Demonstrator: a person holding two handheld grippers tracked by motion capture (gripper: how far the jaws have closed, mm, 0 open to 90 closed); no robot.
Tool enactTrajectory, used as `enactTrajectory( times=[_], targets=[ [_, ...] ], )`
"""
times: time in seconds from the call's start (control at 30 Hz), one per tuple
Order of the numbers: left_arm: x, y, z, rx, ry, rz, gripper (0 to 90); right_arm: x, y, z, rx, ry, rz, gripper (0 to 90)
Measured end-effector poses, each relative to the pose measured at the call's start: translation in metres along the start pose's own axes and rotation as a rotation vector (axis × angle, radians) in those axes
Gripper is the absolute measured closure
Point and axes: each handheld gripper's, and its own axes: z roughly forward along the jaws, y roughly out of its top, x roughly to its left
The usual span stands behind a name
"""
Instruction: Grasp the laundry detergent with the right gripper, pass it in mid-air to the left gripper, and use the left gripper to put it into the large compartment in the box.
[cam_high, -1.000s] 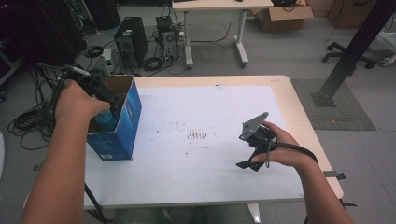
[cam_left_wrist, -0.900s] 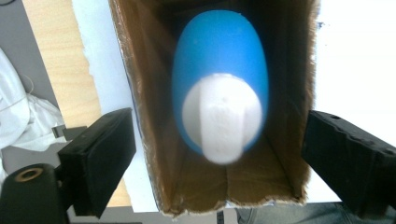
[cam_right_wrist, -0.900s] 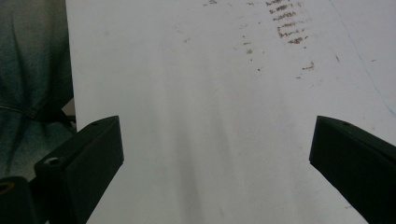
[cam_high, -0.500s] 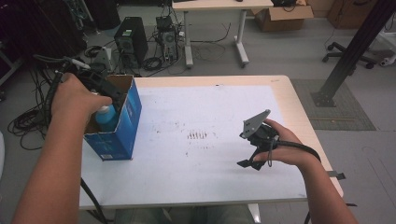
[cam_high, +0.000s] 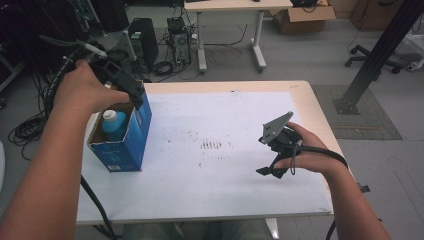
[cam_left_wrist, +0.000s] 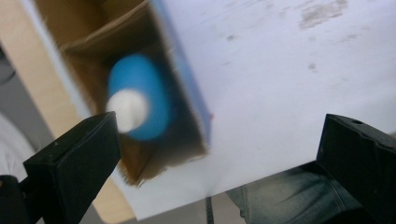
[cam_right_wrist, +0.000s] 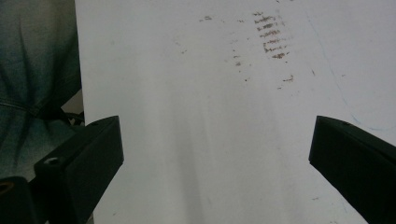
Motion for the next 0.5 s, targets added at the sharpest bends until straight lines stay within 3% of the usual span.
enactTrajectory(
  times=[0.2, 0.33, 0.5],
  targets=[
    [-0.028, 0.005, -0.017, -0.041, -0.064, 0.187, 0.2, -0.001, 0.002, -0.007, 0.015, -0.010, -0.008, 3.0],
    [-0.045, 0.007, -0.018, -0.025, -0.124, 0.309, 0.2, 0.000, 0.004, -0.011, 0.028, -0.011, -0.017, 3.1],
    [-0.068, 0.008, -0.013, 0.000, -0.129, 0.476, 0.2, 0.001, 0.006, -0.014, 0.051, -0.010, -0.032, 3.1]
  ],
)
